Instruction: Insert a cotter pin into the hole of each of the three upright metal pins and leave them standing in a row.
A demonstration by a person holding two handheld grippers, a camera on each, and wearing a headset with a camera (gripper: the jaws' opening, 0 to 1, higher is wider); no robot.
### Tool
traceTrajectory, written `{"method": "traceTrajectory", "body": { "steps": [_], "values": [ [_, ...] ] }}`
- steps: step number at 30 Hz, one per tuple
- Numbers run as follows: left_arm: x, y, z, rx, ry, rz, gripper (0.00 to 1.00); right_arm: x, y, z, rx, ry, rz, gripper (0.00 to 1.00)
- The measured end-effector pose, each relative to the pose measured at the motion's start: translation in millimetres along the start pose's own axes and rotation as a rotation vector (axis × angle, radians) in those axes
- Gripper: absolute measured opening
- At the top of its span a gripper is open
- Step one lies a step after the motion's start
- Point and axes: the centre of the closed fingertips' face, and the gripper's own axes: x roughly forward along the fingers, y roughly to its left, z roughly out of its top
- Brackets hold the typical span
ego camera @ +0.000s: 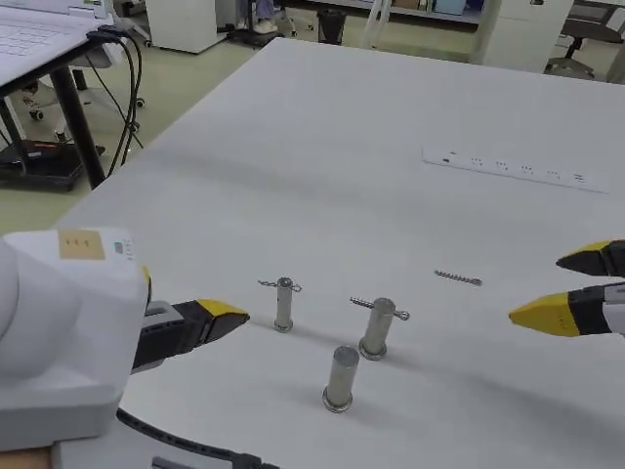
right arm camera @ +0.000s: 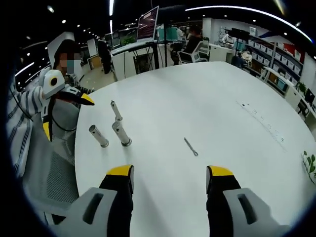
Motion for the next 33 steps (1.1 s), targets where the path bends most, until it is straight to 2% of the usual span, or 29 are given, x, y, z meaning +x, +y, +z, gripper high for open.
{"method": "traceTrajectory", "body": {
  "steps": [6, 9, 12, 17, 21, 26, 33],
  "values": [
    [-2.7, 1.0, -1.2, -0.014, -0.005, 0.015, 0.99, 12.7, -5.7, 10.8, -0.077, 0.052, 0.036, 0.51],
    [-4.0, -0.2, -4.0, -0.021, -0.001, 0.013, 0.99, 20.2, -7.9, 11.0, -0.114, 0.107, 0.079, 0.41],
    [-5.7, -0.4, -5.6, -0.025, 0.002, 0.02, 0.99, 28.6, -8.0, 13.8, -0.158, 0.128, 0.098, 0.36],
    [-7.8, 1.5, -6.2, -0.036, -0.008, 0.035, 0.99, 44.1, -11.8, 15.4, -0.21, 0.172, 0.107, 0.32],
    [-8.9, 6.0, -6.5, -0.039, -0.015, 0.052, 0.99, 55.7, -15.6, 13.4, -0.235, 0.213, 0.128, 0.17],
    [-10.5, 6.8, -6.8, -0.049, -0.023, 0.052, 0.99, 66.8, -17.6, 7.6, -0.29, 0.279, 0.15, 0.2],
    [-10.6, 6.8, -7.3, -0.058, -0.028, 0.048, 0.99, 82.3, -25.3, 3.6, -0.326, 0.34, 0.164, 0.17]
  ]
}}
